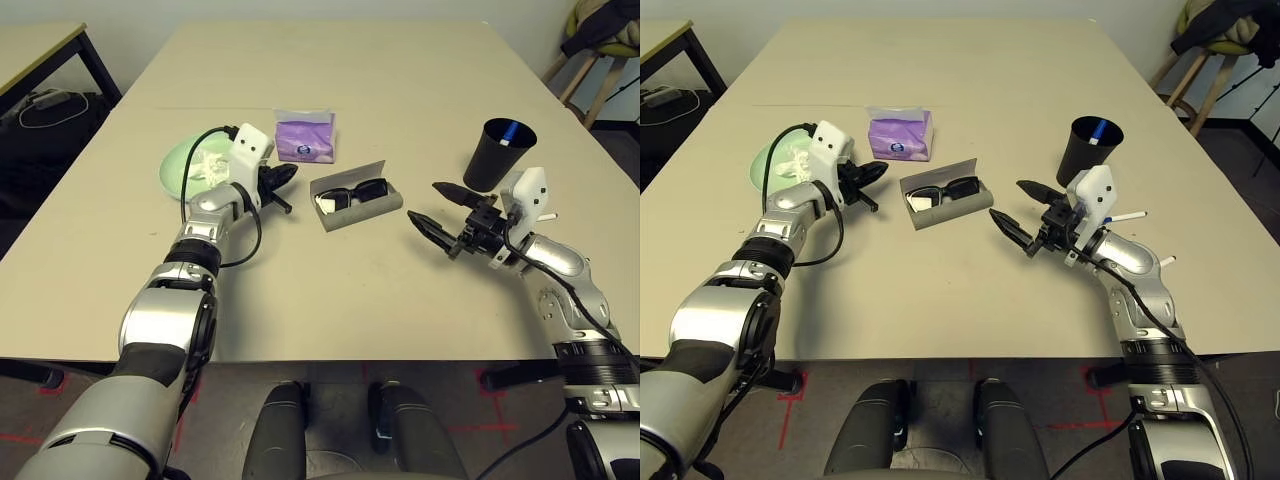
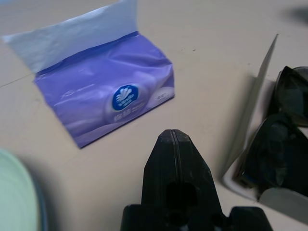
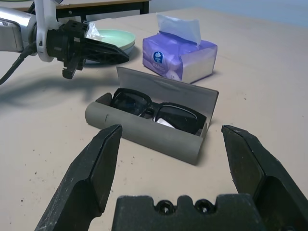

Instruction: Organize and tidy the items on the table.

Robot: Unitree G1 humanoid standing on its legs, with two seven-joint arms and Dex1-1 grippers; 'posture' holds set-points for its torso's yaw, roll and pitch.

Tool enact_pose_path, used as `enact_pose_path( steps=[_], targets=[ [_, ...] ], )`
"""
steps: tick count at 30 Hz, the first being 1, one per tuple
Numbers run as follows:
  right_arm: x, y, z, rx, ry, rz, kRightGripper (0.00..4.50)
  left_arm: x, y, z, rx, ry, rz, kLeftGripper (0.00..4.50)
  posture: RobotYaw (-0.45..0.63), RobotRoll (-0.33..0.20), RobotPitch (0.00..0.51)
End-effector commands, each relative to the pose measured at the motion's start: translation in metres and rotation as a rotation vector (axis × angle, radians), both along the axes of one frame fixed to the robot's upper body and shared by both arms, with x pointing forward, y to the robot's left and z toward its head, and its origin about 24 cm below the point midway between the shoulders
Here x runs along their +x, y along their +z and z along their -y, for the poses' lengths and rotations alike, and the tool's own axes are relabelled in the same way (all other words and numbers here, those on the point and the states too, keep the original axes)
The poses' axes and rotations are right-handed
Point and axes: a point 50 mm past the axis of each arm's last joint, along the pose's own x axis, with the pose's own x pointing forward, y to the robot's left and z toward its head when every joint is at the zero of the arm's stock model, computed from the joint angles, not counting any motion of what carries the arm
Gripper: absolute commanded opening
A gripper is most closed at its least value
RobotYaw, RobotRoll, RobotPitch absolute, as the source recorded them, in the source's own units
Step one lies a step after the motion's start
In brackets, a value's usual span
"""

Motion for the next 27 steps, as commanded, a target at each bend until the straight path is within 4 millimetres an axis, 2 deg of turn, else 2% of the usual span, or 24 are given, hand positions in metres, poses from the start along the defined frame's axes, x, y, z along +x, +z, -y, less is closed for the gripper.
enact_pose_path(
  steps=[1, 10, 17, 19, 22, 27],
  targets=[
    [-0.003, -0.006, 0.007, 0.007, -0.019, -0.030, 4.50, 0.001, -0.001, 0.008, 0.036, -0.035, -0.019, 0.03, 0.10, 0.000, 0.106],
    [-0.003, -0.024, 0.016, 0.017, -0.040, -0.068, 4.50, -0.009, -0.008, 0.018, 0.044, -0.221, -0.053, 0.03, 0.10, 0.000, 0.100],
    [0.001, -0.031, 0.021, 0.014, -0.045, -0.065, 4.50, -0.028, -0.023, 0.020, 0.061, -0.502, -0.168, 0.03, 0.10, 0.000, 0.096],
    [0.001, -0.032, 0.022, 0.012, -0.044, -0.063, 4.50, -0.032, -0.023, 0.022, 0.007, -0.559, -0.192, 0.03, 0.11, 0.000, 0.095],
    [0.002, -0.033, 0.023, 0.013, -0.040, -0.058, 4.50, -0.036, -0.024, 0.022, -0.035, -0.596, -0.230, 0.03, 0.10, 0.000, 0.094],
    [0.004, -0.031, 0.022, 0.007, -0.032, -0.054, 4.50, -0.037, -0.025, 0.018, -0.005, -0.592, -0.249, 0.03, 0.11, 0.000, 0.094]
  ],
)
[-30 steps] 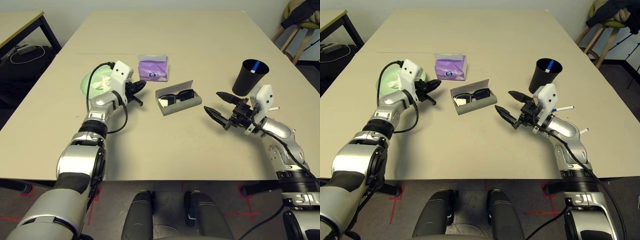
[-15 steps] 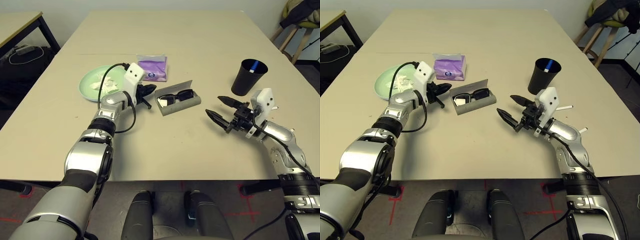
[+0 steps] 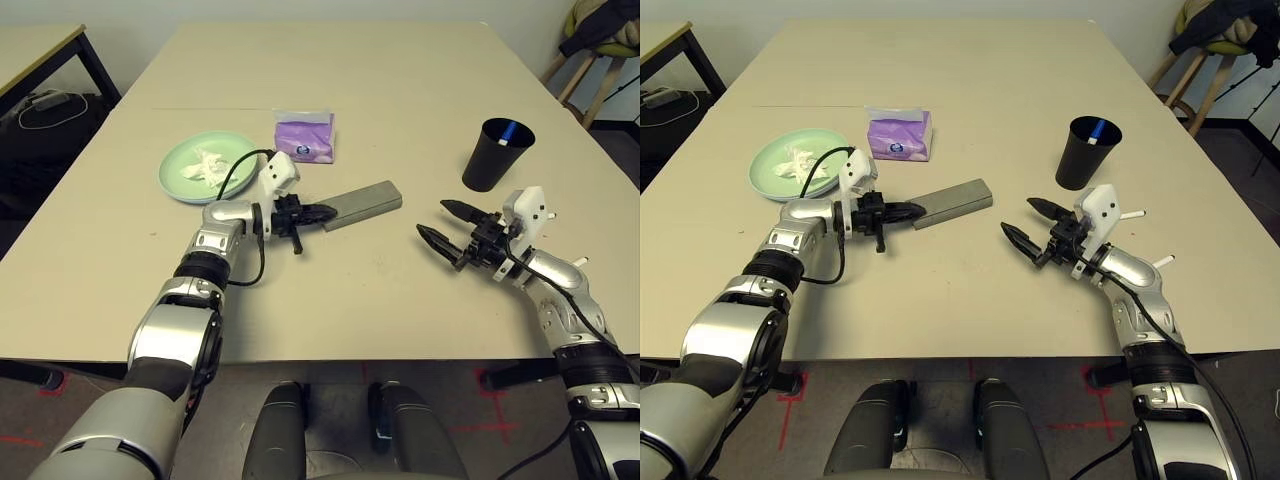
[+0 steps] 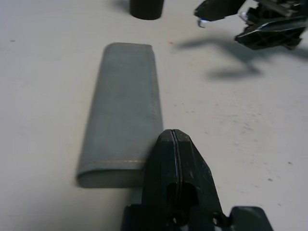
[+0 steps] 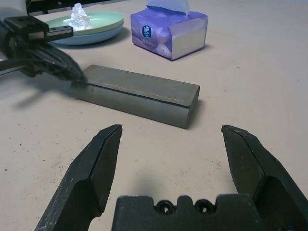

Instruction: Organize and tidy the items on the table.

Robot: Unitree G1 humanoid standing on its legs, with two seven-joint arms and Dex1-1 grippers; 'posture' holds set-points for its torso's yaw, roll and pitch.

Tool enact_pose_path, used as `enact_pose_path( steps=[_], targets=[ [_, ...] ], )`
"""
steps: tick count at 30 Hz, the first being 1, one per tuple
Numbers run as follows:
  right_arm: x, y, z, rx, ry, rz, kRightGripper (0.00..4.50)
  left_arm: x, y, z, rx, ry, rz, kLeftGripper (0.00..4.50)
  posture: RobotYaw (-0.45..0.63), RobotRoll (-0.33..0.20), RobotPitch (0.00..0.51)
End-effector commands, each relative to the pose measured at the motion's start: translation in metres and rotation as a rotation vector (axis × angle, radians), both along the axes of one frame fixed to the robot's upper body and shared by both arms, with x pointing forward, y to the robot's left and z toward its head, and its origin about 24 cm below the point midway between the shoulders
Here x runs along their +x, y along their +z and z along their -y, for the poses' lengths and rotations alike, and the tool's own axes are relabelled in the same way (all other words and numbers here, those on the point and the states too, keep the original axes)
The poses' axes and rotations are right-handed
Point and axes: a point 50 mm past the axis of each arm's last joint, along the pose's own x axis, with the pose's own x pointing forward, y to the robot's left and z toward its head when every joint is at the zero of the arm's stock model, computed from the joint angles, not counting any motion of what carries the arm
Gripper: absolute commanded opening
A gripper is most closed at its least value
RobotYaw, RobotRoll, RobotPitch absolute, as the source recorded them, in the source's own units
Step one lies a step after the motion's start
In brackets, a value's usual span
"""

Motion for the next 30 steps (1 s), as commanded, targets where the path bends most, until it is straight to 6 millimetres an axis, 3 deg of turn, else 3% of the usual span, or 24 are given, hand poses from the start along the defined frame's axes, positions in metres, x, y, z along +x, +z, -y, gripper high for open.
enact_pose_path(
  steps=[1, 6, 11, 14, 19, 24, 30],
  targets=[
    [0.002, 0.003, 0.005, -0.014, -0.006, 0.009, 4.50, -0.002, 0.000, -0.003, 0.019, -0.008, 0.002, 0.03, 0.11, 0.000, 0.095],
    [0.004, 0.009, 0.004, -0.043, 0.015, -0.001, 4.50, 0.001, 0.016, -0.002, -0.033, -0.010, 0.067, 0.03, 0.11, 0.000, 0.093],
    [0.004, 0.023, 0.008, -0.110, 0.115, -0.050, 4.50, -0.010, 0.038, 0.007, -0.139, -0.122, 0.122, 0.03, 0.12, 0.000, 0.090],
    [0.001, 0.032, 0.017, -0.222, 0.207, -0.102, 4.50, -0.022, 0.041, 0.010, -0.113, -0.179, 0.145, 0.66, 0.12, 0.000, 0.090],
    [-0.006, 0.049, 0.037, -0.423, 0.360, -0.177, 4.50, -0.034, 0.042, 0.016, -0.120, -0.187, 0.155, 2.54, 0.12, 0.000, 0.090],
    [-0.018, 0.066, 0.061, -0.738, 0.503, -0.307, 4.50, -0.041, 0.040, 0.018, -0.116, -0.195, 0.131, 4.46, 0.11, 0.000, 0.090],
    [-0.020, 0.071, 0.096, -1.196, 0.531, -0.401, 4.50, -0.041, 0.034, 0.022, -0.087, -0.181, 0.139, 4.46, 0.10, 0.000, 0.091]
  ],
)
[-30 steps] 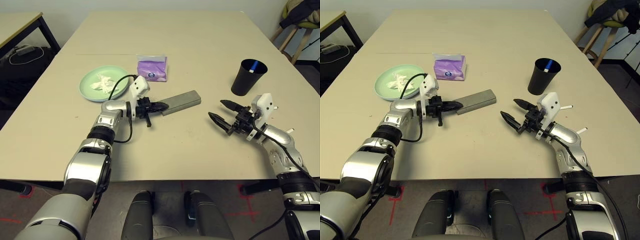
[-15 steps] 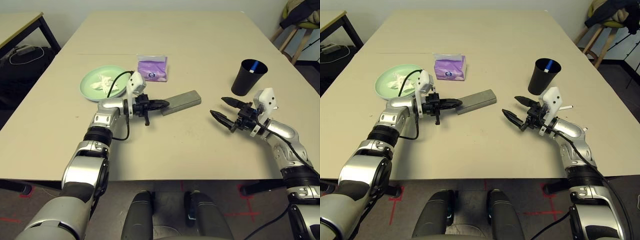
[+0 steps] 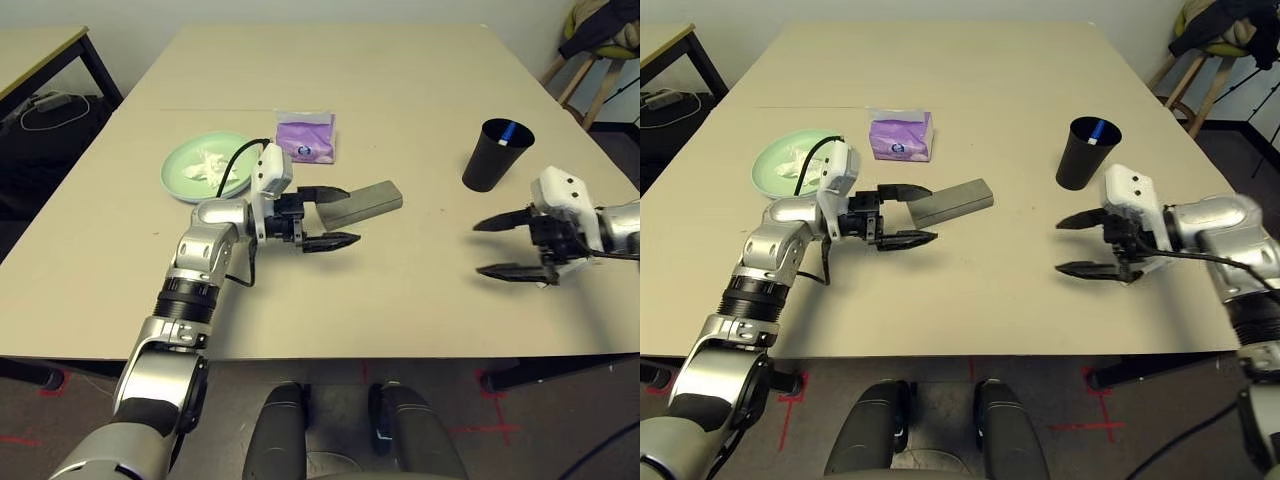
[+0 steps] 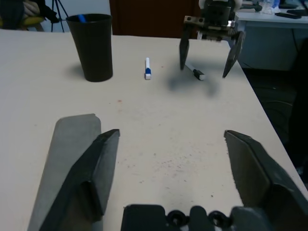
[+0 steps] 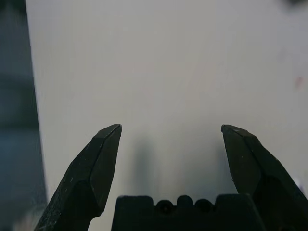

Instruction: Organize and tidy the items on the table.

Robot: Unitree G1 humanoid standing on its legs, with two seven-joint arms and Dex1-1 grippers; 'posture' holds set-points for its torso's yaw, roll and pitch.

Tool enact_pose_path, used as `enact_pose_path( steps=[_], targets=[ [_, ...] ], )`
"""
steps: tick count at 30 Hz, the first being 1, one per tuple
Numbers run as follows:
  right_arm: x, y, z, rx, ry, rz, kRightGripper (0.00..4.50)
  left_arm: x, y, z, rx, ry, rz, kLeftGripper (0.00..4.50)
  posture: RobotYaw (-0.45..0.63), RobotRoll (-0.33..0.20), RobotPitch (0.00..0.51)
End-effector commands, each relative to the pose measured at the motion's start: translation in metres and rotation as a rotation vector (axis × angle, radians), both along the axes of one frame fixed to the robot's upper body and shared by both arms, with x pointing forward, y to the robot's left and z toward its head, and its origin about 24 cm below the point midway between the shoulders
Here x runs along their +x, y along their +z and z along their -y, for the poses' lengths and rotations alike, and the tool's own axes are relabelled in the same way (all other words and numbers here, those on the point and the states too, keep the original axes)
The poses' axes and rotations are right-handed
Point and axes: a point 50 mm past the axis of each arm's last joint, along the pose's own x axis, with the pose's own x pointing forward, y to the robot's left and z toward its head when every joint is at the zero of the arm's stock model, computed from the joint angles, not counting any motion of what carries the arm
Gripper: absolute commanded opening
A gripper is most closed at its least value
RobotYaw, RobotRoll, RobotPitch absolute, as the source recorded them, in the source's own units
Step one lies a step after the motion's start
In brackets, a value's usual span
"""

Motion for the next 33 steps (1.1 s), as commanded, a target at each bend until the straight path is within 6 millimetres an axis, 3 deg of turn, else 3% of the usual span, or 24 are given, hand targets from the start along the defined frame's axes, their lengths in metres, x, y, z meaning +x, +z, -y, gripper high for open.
enact_pose_path(
  steps=[1, 12, 18, 33],
  targets=[
    [0.000, -0.002, 0.015, -0.204, 0.062, -0.010, 4.50, -0.001, -0.005, 0.004, 0.026, 0.009, 0.014, 4.46, 0.10, 0.000, 0.091],
    [0.015, -0.001, 0.022, -0.398, 0.214, 0.059, 4.50, 0.001, -0.006, 0.002, 0.019, 0.073, 0.052, 4.46, 0.12, 0.000, 0.099],
    [0.013, -0.004, 0.026, -0.468, 0.302, 0.056, 4.50, -0.001, -0.006, -0.002, 0.022, 0.088, 0.057, 4.46, 0.14, 0.000, 0.106],
    [0.013, -0.015, 0.021, -0.497, 0.447, 0.115, 4.50, -0.003, -0.006, 0.000, 0.023, 0.105, 0.075, 4.46, 0.16, 0.000, 0.106]
  ],
)
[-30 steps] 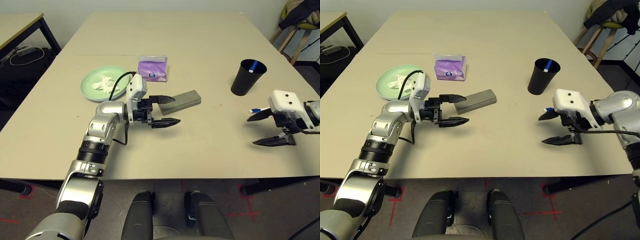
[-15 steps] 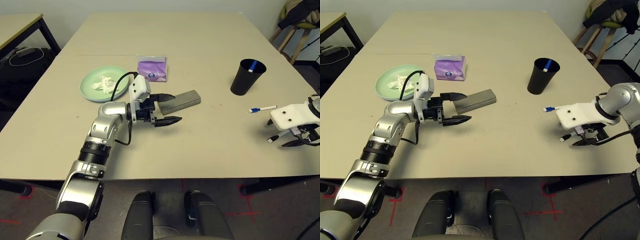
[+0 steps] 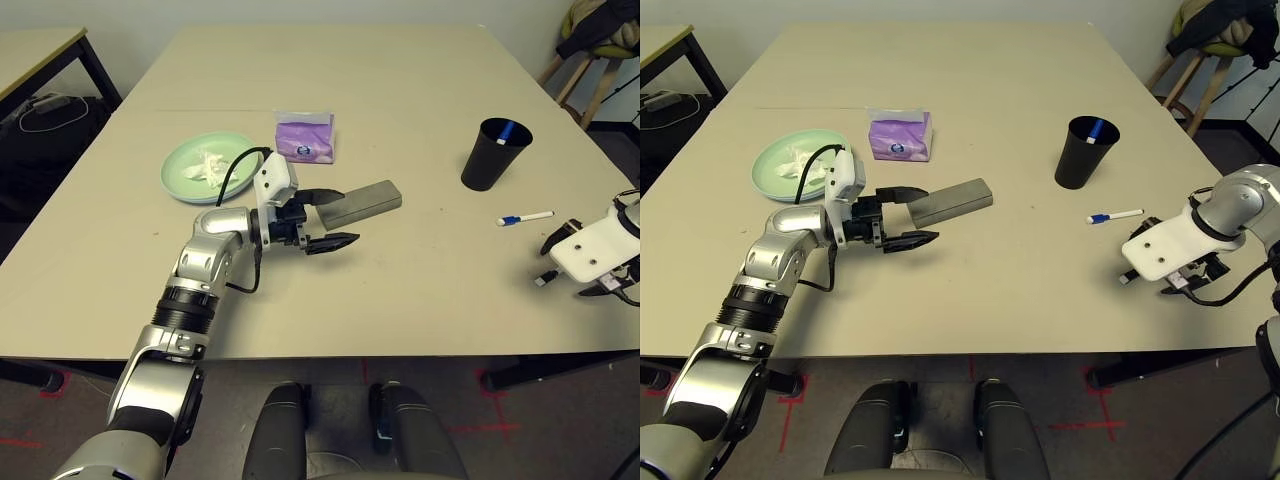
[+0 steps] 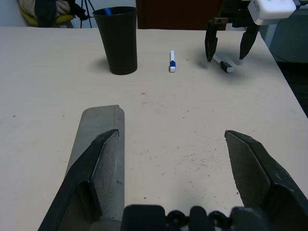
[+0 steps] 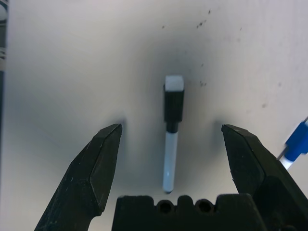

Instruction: Organize and tidy the items on the table.

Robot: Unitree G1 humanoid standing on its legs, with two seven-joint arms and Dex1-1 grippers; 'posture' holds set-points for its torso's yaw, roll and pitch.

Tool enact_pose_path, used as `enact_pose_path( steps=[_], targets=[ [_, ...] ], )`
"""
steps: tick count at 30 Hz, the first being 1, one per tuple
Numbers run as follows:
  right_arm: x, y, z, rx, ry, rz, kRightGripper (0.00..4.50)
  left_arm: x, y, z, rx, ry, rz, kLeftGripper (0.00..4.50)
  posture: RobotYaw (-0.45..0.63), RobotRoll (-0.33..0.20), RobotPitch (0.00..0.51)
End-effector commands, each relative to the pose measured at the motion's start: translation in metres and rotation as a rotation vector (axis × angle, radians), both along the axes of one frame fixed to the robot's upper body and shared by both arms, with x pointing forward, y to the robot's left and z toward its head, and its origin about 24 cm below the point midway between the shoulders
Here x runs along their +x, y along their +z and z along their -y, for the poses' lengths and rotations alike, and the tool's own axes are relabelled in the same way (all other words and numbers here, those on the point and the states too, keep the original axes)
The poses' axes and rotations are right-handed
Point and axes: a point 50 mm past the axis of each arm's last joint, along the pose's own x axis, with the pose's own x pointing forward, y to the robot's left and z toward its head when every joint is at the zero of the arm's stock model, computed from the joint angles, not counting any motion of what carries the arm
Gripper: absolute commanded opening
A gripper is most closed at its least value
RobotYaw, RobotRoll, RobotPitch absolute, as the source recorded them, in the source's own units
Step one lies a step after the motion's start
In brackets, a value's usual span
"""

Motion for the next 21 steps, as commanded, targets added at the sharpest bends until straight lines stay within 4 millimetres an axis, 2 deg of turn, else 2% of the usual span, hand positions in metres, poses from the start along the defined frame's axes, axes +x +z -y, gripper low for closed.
enact_pose_path(
  steps=[1, 17, 20, 21],
  targets=[
    [-0.002, -0.006, 0.001, -0.004, 0.011, -0.015, 4.50, -0.004, -0.001, 0.001, 0.018, -0.007, 0.012, 4.46, 0.16, 0.000, 0.106],
    [-0.002, -0.020, 0.003, -0.018, -0.017, -0.025, 4.50, -0.005, -0.001, -0.004, 0.021, 0.017, 0.004, 4.46, 0.18, 0.000, 0.104],
    [-0.001, -0.020, 0.001, -0.016, -0.016, -0.024, 3.85, -0.005, 0.000, -0.004, 0.022, 0.017, 0.004, 4.50, 0.18, 0.000, 0.104],
    [0.000, -0.020, 0.001, -0.016, -0.016, -0.024, 3.49, -0.005, 0.000, -0.004, 0.022, 0.017, 0.004, 4.50, 0.18, 0.000, 0.104]
  ],
)
